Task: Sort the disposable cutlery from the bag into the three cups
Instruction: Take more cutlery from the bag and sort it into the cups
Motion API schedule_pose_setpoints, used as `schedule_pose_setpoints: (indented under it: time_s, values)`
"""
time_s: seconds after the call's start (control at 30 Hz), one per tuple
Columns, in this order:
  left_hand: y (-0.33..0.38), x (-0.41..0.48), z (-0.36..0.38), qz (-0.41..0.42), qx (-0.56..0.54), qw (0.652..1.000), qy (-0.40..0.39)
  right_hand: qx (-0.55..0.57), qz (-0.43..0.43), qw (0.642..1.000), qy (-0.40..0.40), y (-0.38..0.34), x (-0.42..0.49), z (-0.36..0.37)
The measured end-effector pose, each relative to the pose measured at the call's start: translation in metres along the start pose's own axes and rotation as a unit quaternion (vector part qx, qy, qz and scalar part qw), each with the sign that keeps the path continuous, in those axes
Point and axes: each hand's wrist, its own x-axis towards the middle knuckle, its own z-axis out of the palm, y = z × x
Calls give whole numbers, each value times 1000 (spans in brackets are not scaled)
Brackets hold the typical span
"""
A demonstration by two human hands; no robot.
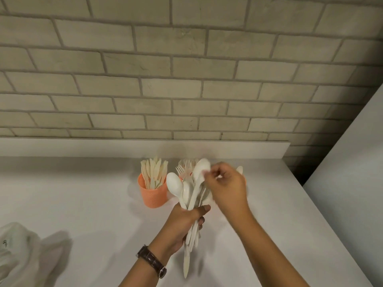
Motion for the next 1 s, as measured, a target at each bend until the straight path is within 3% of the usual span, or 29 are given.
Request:
schedule_pose_setpoints:
  time_s: [0.1,0.17,0.23,0.47,0.67,0.77,0.9,1.0]
  values:
    - [-9,-1,-4,-15,-32,999,-3,127,-3,987,103,-22,26,-30]
    - [-11,0,-8,-21,-55,998,1,155,-15,977,147,-34,43,-55]
    - [-10,4,-6,-26,-60,998,-10,116,-30,976,184,-30,56,-80]
    - [-6,5,-9,-18,-50,999,-6,-30,38,985,165,43,77,-80]
    - [-6,6,-5,-6,-36,999,-3,-97,105,987,66,56,70,-62]
    - [-5,8,-6,6,-14,1000,2,-72,42,996,31,35,50,-46]
    - [-5,9,-2,31,40,999,15,-83,-56,983,-155,5,18,-19]
    - [-6,10,1,74,99,992,27,-95,-88,967,-220,4,12,-6]
